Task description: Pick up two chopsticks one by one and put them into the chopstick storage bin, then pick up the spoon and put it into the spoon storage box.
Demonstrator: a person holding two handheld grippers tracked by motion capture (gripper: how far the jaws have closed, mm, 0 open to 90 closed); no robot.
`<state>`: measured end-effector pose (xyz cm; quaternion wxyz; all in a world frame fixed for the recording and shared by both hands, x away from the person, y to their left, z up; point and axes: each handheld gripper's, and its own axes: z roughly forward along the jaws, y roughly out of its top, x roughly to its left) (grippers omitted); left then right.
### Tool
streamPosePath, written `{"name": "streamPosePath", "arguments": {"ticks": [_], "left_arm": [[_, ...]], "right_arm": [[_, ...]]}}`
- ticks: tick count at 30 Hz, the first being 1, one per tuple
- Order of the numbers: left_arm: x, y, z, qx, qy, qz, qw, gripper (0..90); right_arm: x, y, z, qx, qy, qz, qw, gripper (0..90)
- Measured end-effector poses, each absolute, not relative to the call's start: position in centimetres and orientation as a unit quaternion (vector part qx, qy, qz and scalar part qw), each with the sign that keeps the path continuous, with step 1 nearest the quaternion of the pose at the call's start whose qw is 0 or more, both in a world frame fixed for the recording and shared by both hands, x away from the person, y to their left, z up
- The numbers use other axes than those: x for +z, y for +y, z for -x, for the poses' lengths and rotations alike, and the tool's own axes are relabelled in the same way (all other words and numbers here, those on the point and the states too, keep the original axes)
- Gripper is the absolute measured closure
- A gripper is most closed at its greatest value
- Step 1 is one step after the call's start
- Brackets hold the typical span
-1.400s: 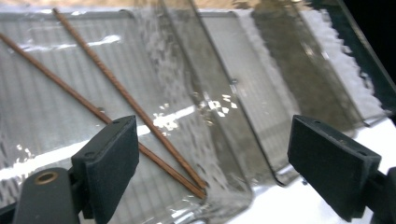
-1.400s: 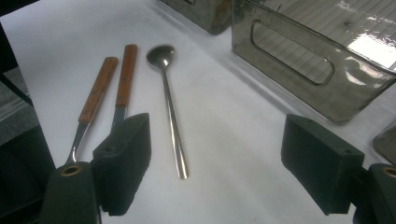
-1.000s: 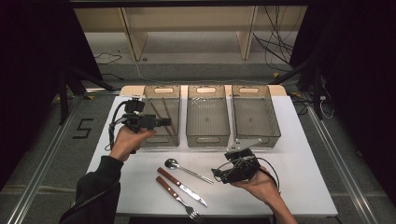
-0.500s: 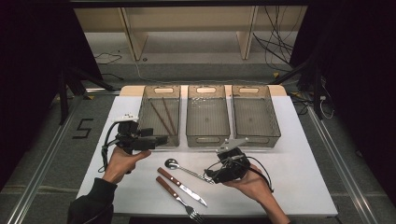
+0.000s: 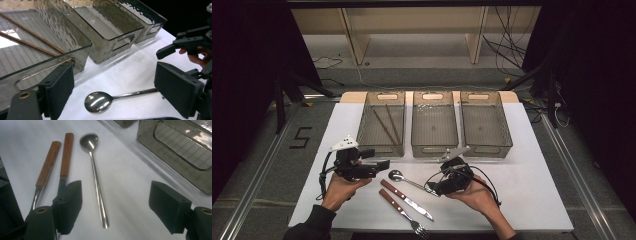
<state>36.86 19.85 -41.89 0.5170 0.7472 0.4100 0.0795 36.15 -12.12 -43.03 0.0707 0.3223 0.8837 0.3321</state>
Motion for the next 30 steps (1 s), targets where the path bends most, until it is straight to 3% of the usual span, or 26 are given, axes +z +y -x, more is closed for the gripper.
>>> {"name": "streamPosePath", "arguments": {"ticks": [9, 20, 30], "left_arm": [[-43.2, 19.4, -35.7, 0.087, 0.396, -0.762, 0.505, 15.8], [-43.3, 20.6, -34.5, 0.101, 0.400, -0.749, 0.518, 15.6], [-43.6, 20.8, -33.7, 0.126, 0.391, -0.757, 0.508, 15.6]], "right_arm": [[-43.5, -11.7, -36.4, 0.326, 0.886, -0.323, 0.068, 26.8], [-44.0, -11.0, -37.0, 0.318, 0.891, -0.318, 0.063, 27.4], [-44.4, -9.7, -38.2, 0.276, 0.908, -0.314, 0.042, 36.6]]}}
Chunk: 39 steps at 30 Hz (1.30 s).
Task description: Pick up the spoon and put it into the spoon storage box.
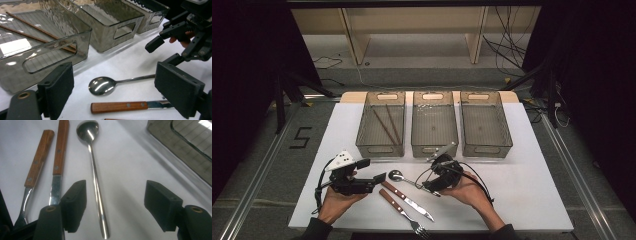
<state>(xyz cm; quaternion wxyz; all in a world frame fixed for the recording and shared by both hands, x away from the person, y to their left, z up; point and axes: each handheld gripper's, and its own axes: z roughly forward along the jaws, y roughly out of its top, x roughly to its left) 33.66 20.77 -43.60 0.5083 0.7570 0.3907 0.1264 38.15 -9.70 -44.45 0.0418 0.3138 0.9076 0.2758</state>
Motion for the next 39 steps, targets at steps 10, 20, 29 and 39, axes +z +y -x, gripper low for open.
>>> {"name": "streamPosePath", "arguments": {"ticks": [10, 20, 29, 39], "left_arm": [[-43.8, 21.4, -33.2, 0.127, 0.393, -0.755, 0.510, 15.6], [-43.9, 21.7, -33.0, 0.129, 0.395, -0.750, 0.515, 15.5], [-43.9, 21.7, -32.9, 0.129, 0.396, -0.749, 0.515, 15.6], [-43.9, 21.7, -32.9, 0.129, 0.395, -0.749, 0.516, 15.5]], "right_arm": [[-45.2, -7.0, -38.6, 0.225, 0.931, -0.284, 0.031, 49.8], [-45.7, -5.1, -38.8, 0.201, 0.945, -0.257, 0.028, 61.6], [-46.1, -4.1, -39.0, 0.181, 0.953, -0.242, 0.034, 68.1], [-46.3, -3.3, -39.0, 0.158, 0.959, -0.232, 0.042, 73.7]]}}
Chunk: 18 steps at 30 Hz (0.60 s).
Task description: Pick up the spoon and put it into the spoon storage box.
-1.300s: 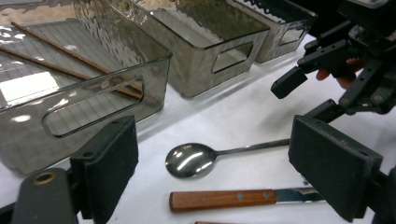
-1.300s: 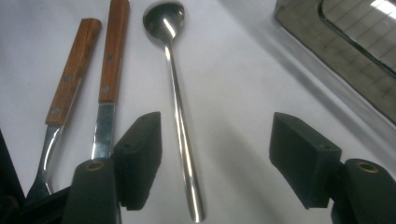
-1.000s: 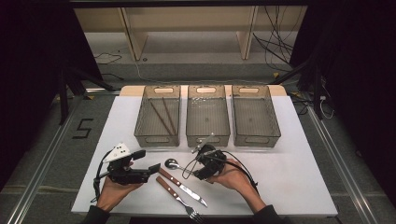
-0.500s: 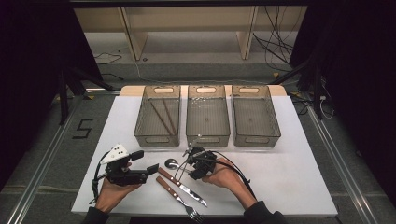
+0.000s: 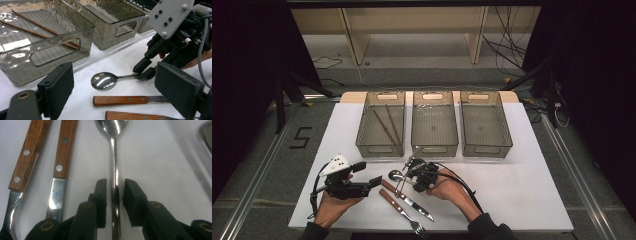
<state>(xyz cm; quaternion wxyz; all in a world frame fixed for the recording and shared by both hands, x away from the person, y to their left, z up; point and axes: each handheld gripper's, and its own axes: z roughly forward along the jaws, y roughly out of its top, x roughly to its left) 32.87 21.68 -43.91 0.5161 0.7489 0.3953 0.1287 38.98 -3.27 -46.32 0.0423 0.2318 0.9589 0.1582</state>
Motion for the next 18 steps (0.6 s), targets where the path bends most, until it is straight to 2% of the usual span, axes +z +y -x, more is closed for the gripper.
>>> {"name": "streamPosePath", "arguments": {"ticks": [18], "left_arm": [[-43.98, 21.58, -32.92, 0.126, 0.395, -0.750, 0.515, 15.6]], "right_arm": [[-46.06, -2.34, -39.86, 0.118, 0.963, -0.240, 0.025, 81.0]]}}
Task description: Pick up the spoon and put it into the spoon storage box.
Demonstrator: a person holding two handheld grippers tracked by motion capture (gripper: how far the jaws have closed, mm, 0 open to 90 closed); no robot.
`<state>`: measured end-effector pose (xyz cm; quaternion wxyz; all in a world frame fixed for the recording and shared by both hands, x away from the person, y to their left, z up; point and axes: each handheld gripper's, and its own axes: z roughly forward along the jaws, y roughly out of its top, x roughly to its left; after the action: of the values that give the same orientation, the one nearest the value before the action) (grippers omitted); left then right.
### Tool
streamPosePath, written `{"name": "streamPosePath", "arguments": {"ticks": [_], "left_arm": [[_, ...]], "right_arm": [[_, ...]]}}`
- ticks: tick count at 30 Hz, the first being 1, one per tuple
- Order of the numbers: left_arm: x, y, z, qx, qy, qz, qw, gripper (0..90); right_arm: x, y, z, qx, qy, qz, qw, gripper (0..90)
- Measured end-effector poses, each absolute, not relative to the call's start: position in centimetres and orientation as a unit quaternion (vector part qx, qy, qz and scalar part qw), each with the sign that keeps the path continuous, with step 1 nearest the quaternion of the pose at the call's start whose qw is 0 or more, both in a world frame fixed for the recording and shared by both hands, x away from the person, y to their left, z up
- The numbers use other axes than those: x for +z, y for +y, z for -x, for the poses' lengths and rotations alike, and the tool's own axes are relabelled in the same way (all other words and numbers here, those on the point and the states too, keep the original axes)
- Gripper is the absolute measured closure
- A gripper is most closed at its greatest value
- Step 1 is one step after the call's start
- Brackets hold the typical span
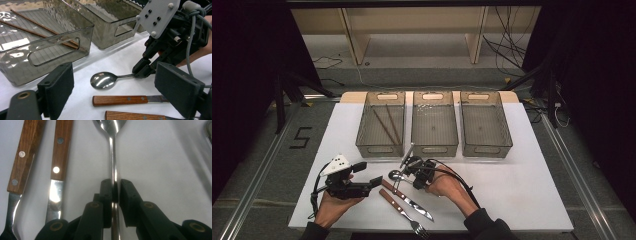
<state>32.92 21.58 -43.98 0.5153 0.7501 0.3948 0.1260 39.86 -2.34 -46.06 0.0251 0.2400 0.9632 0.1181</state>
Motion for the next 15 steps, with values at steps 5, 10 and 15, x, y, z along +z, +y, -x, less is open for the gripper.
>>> {"name": "streamPosePath", "arguments": {"ticks": [5, 10, 15], "left_arm": [[-44.01, 21.58, -32.95, 0.125, 0.395, -0.751, 0.514, 15.6], [-44.02, 21.58, -32.96, 0.125, 0.395, -0.750, 0.515, 15.6], [-44.06, 21.60, -32.97, 0.124, 0.396, -0.750, 0.514, 15.6]], "right_arm": [[-46.05, -2.11, -39.87, 0.113, 0.966, -0.232, 0.027, 83.8], [-46.03, -2.10, -39.76, 0.113, 0.968, -0.224, 0.030, 84.9], [-46.00, -2.19, -39.76, 0.117, 0.968, -0.222, 0.028, 85.1]]}}
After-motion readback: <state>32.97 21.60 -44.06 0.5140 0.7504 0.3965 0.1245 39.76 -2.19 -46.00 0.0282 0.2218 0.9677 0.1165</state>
